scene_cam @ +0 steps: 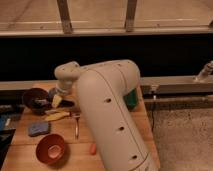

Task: Place brush in metal cup

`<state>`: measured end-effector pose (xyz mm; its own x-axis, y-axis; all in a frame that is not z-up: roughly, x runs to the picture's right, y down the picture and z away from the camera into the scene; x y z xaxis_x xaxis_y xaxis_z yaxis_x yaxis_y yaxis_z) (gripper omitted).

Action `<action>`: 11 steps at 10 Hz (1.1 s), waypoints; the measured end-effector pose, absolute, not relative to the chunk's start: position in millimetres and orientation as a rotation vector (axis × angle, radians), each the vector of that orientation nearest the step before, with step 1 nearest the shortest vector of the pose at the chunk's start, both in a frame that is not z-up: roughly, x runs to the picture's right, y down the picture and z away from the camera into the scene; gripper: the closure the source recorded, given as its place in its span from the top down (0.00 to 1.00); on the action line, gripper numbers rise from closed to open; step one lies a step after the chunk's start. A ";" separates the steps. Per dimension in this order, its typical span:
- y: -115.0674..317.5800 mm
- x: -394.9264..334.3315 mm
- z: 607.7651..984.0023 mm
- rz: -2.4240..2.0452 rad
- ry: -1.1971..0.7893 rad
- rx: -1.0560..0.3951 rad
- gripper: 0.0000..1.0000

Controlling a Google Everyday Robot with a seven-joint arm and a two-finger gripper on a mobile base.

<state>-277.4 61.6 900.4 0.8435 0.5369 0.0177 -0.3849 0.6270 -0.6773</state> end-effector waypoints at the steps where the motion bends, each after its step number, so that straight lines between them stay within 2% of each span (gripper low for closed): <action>1: 62.2 -276.5 901.5 0.536 -0.216 -0.724 0.80; 5: 79.1 -271.2 920.7 0.561 -0.167 -0.753 0.80; 11: 85.5 -276.2 925.8 0.550 -0.146 -0.770 0.79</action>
<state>-276.2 85.5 925.8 0.8501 0.5217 -0.0713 -0.4176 0.5855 -0.6948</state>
